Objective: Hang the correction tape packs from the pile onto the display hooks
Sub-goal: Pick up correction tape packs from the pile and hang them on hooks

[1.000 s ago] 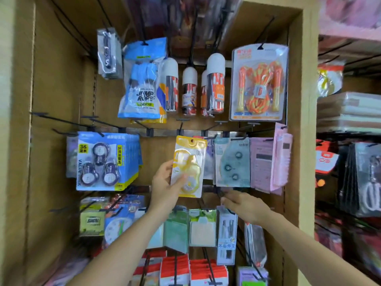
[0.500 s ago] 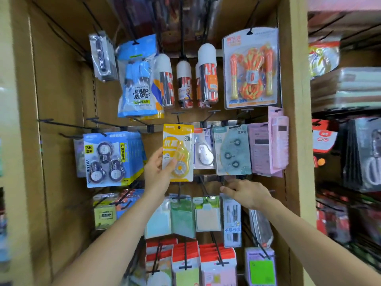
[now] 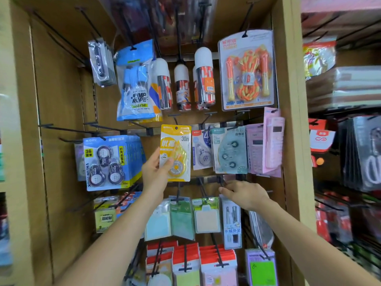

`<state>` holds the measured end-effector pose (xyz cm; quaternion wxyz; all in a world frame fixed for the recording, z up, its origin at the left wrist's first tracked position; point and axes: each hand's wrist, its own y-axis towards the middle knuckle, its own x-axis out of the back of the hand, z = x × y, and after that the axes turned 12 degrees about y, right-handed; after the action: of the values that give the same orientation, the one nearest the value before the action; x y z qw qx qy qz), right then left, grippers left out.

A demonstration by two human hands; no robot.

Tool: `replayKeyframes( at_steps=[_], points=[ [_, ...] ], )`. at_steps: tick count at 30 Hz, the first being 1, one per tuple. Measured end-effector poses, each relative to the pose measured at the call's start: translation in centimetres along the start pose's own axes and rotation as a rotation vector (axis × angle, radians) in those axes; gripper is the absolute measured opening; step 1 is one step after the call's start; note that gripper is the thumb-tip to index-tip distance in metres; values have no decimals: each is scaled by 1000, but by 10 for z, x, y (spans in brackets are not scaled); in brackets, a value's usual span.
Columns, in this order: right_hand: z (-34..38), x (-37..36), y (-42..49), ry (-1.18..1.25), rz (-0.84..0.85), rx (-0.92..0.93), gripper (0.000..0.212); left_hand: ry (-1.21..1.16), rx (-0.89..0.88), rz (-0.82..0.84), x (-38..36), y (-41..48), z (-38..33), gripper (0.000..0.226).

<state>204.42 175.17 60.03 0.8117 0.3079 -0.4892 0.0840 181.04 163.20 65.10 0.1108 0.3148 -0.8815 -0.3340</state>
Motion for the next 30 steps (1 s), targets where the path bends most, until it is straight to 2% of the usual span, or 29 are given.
replayKeyframes(
  at_steps=[5, 8, 10, 12, 14, 15, 22, 26, 30],
  points=[
    [2, 1, -4, 2, 2, 11, 63, 33, 68, 4, -3, 3, 10, 29],
    [2, 2, -5, 11, 5, 20, 63, 230, 0, -34, -6, 7, 13, 37],
    [2, 2, -4, 0, -3, 29, 64, 538, -155, -150, -6, 8, 16, 59],
    [1, 0, -3, -16, -15, 48, 64, 850, -428, -240, -6, 10, 16, 65],
    [0, -2, -2, -24, -31, 70, 65, 1083, -673, -214, -9, 19, 15, 63],
    [0, -3, -2, -27, -39, 76, 65, 1174, -713, -180, -12, 24, 11, 64],
    [1, -3, -4, -44, -44, 86, 56, 1550, -686, -42, -30, 68, 28, 77],
    [1, -4, -5, -62, -58, 95, 55, 1560, -616, 60, -35, 93, 40, 78],
    [2, -4, -4, -71, -63, 83, 57, 1547, -438, 233, -49, 111, 44, 77]
  ],
)
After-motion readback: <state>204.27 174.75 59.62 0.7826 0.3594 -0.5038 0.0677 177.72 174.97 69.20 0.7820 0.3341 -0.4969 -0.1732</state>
